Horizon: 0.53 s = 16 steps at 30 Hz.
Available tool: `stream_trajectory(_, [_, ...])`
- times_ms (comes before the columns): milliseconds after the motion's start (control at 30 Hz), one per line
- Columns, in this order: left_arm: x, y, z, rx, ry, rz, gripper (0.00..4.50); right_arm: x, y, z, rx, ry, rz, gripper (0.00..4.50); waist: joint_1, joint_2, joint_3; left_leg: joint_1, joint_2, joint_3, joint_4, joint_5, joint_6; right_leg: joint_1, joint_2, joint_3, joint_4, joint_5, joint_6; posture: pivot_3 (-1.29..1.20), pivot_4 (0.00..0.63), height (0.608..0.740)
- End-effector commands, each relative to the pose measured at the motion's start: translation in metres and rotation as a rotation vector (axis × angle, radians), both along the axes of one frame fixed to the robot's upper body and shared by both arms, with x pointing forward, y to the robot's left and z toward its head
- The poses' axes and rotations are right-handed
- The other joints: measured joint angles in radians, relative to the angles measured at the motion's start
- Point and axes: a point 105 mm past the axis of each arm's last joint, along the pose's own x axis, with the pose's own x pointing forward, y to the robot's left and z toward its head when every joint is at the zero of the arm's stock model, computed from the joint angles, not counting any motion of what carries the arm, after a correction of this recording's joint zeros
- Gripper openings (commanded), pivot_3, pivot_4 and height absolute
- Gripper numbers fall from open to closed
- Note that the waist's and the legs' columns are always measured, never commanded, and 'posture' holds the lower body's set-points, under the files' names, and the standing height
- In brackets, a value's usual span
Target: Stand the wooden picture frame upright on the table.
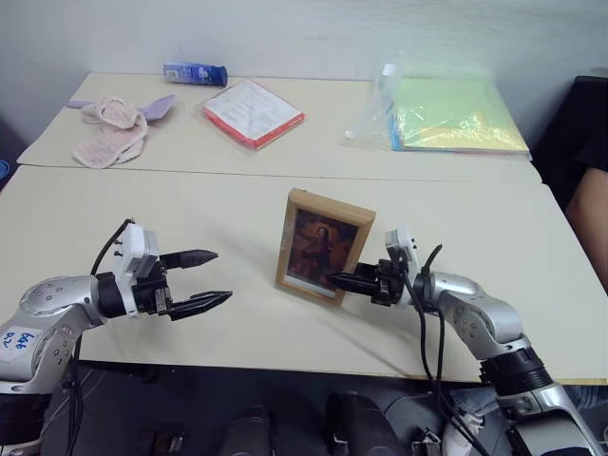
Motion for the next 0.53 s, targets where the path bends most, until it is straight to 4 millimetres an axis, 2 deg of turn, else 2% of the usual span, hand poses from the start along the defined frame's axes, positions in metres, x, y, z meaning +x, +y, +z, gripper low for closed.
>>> stream_trajectory(33, [-0.003,0.004,0.003,0.034,-0.045,-0.001,4.50,0.000,-0.003,-0.002,0.000,0.026,-0.029,2.25,0.002,0.000,0.000,0.000,0.000,0.000,0.000,0.000,0.000,0.000,0.000,0.000,0.000,0.000,0.000,0.00,0.150,0.740])
stream_trajectory(167, [-0.005,0.013,-0.004,0.070,-0.079,0.031,4.50,-0.005,-0.012,0.015,0.001,-0.088,-0.023,3.52,0.003,0.000,0.000,-0.003,0.000,0.000,0.000,0.000,0.000,-0.003,0.000,0.000,0.000,0.000,0.000,0.00,0.150,0.740])
stream_trajectory(267, [-0.009,0.029,-0.018,0.135,-0.087,0.082,4.50,-0.017,-0.031,0.018,-0.068,-0.193,0.002,4.47,0.004,0.000,0.000,-0.003,0.000,0.000,-0.001,0.000,0.000,-0.002,0.000,-0.001,-0.001,0.000,0.000,0.00,0.150,0.740])
stream_trajectory(333, [-0.012,0.041,-0.027,0.177,-0.094,0.124,4.50,-0.024,-0.049,0.016,-0.135,-0.289,0.005,4.47,0.005,0.000,0.000,-0.003,0.000,0.000,-0.001,0.000,0.001,-0.002,0.000,-0.001,-0.003,0.000,0.000,0.00,0.150,0.740])
stream_trajectory(400, [-0.021,0.056,-0.039,0.235,-0.089,0.164,4.50,-0.030,-0.084,0.013,-0.253,-0.468,-0.019,4.47,0.007,0.000,0.000,-0.003,0.000,0.000,-0.002,-0.001,0.001,-0.002,0.000,-0.001,-0.004,0.000,0.000,0.00,0.150,0.740])
stream_trajectory(433, [-0.024,0.060,-0.042,0.251,-0.087,0.175,4.50,-0.033,-0.094,0.011,-0.298,-0.532,-0.020,4.47,0.007,0.000,0.000,-0.003,-0.001,0.000,-0.002,-0.001,0.002,-0.001,0.000,-0.001,-0.005,0.000,0.001,0.00,0.150,0.740])
stream_trajectory(533, [-0.030,0.067,-0.043,0.255,-0.098,0.213,4.50,-0.033,-0.124,0.005,-0.393,-0.618,-0.067,4.47,0.006,0.000,0.000,-0.002,-0.001,0.001,0.000,-0.002,0.004,0.001,0.000,0.000,-0.006,0.001,0.002,0.00,0.150,0.740])
